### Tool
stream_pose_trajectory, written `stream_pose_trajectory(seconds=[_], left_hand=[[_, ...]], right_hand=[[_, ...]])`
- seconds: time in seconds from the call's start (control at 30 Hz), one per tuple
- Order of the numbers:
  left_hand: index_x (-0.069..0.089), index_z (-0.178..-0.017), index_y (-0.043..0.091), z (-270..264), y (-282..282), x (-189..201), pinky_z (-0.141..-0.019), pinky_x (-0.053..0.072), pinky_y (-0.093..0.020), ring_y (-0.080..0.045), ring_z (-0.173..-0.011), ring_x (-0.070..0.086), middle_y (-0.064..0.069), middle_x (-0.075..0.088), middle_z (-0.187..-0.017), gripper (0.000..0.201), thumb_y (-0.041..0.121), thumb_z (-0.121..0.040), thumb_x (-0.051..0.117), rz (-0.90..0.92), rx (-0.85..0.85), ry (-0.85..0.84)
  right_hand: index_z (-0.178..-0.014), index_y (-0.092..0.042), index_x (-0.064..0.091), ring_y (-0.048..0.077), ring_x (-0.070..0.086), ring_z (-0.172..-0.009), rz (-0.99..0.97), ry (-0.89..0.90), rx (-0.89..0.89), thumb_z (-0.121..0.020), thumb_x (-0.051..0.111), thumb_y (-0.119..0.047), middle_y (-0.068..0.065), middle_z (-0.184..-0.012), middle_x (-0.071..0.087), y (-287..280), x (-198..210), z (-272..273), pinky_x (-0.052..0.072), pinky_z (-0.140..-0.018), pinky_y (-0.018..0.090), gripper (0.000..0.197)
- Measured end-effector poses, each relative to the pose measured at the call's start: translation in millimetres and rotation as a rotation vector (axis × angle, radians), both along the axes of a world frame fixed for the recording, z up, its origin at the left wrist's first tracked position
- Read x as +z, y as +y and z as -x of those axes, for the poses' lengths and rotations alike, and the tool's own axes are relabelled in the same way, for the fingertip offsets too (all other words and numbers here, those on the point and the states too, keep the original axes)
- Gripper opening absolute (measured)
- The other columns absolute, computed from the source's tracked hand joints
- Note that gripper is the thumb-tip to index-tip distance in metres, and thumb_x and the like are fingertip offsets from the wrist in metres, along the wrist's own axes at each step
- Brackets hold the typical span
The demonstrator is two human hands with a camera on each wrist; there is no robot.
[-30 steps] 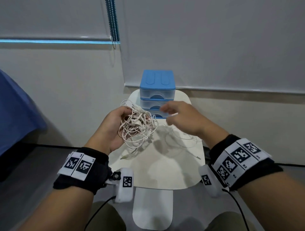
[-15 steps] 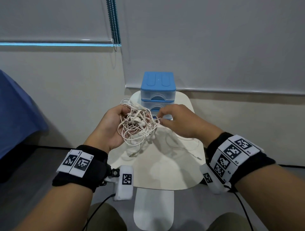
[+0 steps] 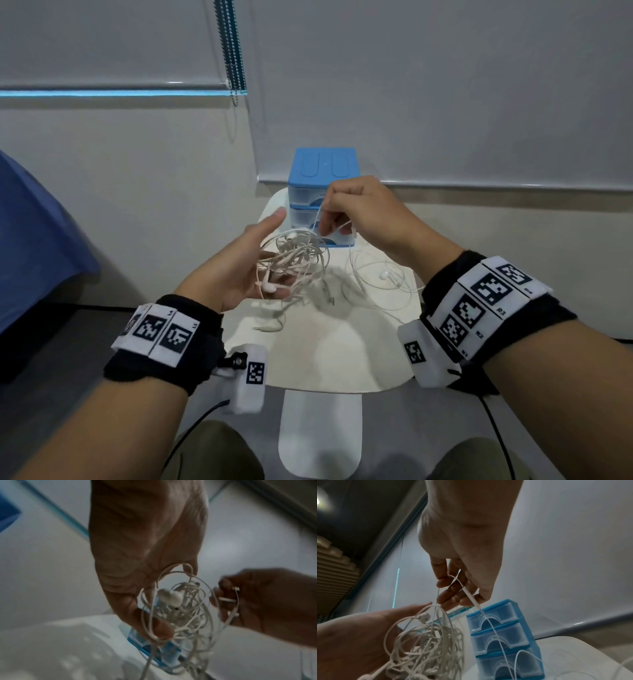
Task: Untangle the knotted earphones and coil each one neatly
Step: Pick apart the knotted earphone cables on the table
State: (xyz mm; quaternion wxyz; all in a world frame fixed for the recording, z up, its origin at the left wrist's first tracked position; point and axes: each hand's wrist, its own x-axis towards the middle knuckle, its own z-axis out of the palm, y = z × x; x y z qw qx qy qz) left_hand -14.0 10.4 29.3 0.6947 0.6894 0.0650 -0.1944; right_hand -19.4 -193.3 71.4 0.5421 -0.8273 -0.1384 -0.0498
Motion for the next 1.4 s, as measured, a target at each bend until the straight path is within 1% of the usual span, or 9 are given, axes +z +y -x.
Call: stream_pose_trajectory(seconds=[0.2,0.43,0.6,0.77,0.9,1.03,1.17,1.27,1.4], left_hand=[[0.070,-0.114,0.040,-5,-3,-1,-0.089,0.047,-0.040,-0.015,-0.101,0.061,0.012,0.067,-0.120,0.078,0.099,-0.068,0.047,-0.283,-0.051,-0.263],[0.067,-0.127,0.032,-5,-15,-2,-0.079,0.046,-0.036,-0.018,-0.091,0.065,-0.007,0.073,-0.112,0.038,0.026,-0.091,0.077,-0.199,-0.326,-0.453],[0.077,-0.103,0.015,-6,-16,-5,-0.065,0.043,-0.028,-0.018,-0.076,0.060,-0.005,0.072,-0.090,0.011,0.020,-0.096,0.071,-0.121,-0.190,-0.322],[0.075,-0.110,0.003,-3,-19,-9,-0.059,0.050,-0.022,-0.017,-0.072,0.064,-0.011,0.073,-0.093,0.019,0.014,-0.097,0.066,-0.049,-0.098,-0.260],[0.077,-0.099,0.006,0,-24,-16,-0.070,0.043,-0.033,-0.024,-0.078,0.062,-0.010,0.074,-0.089,0.025,0.027,-0.085,0.076,-0.133,-0.060,-0.266],[0.076,-0.084,0.015,1,-27,-20,-0.056,0.037,-0.027,-0.018,-0.066,0.057,-0.005,0.071,-0.077,0.010,0.020,-0.092,0.073,-0.185,-0.027,-0.301],[0.074,-0.084,0.012,1,-28,-20,-0.044,0.034,-0.016,-0.006,-0.047,0.051,0.001,0.067,-0.066,0.009,0.016,-0.092,0.073,-0.197,0.009,-0.343],[0.075,-0.088,0.012,0,-29,-19,-0.040,0.030,-0.016,-0.005,-0.045,0.049,-0.001,0.068,-0.067,0.003,0.013,-0.091,0.074,-0.190,0.024,-0.367],[0.075,-0.090,0.007,-2,-30,-18,-0.040,0.025,-0.023,-0.012,-0.050,0.043,-0.009,0.064,-0.073,0.006,0.013,-0.089,0.075,-0.207,0.025,-0.357]], right_hand=[[-0.065,-0.010,0.053,0.023,0.071,-0.064,-0.195,0.003,-0.022,-0.090,0.047,-0.003,0.020,-0.075,0.073,11,20,1,0.040,-0.059,0.029,0.027],[-0.065,-0.009,0.047,0.031,0.072,-0.068,-0.273,-0.001,-0.051,-0.088,0.044,-0.001,0.018,-0.076,0.068,7,30,2,0.036,-0.058,0.029,0.025],[-0.063,-0.010,0.047,0.030,0.075,-0.071,-0.411,0.011,-0.166,-0.085,0.042,0.000,0.019,-0.087,0.075,-3,27,3,0.043,-0.060,0.028,0.025],[-0.066,-0.010,0.048,0.023,0.061,-0.054,-0.421,0.086,-0.152,-0.086,0.043,-0.003,0.015,-0.067,0.068,-5,14,5,0.038,-0.055,0.028,0.021],[-0.074,-0.014,0.051,0.014,0.047,-0.055,-0.096,0.047,-0.155,-0.087,0.058,-0.008,0.000,-0.063,0.053,-2,-8,3,0.036,-0.055,0.027,0.016],[-0.083,-0.023,0.057,0.005,0.052,-0.070,0.195,0.001,-0.130,-0.080,0.070,-0.007,-0.016,-0.081,0.053,-5,-20,5,0.040,-0.064,0.029,0.021],[-0.080,-0.031,0.070,0.004,0.044,-0.064,0.438,-0.010,-0.046,-0.080,0.074,-0.012,-0.025,-0.062,0.053,-14,-24,4,0.044,-0.079,0.037,0.020],[-0.081,-0.036,0.073,0.008,0.053,-0.081,0.580,-0.082,-0.050,-0.086,0.078,-0.026,-0.022,-0.071,0.056,-17,-27,5,0.043,-0.099,0.048,0.012],[-0.089,-0.036,0.068,0.013,0.052,-0.097,0.784,-0.227,-0.107,-0.093,0.073,-0.035,-0.016,-0.079,0.054,-12,-30,7,0.022,-0.083,0.036,0.006]])
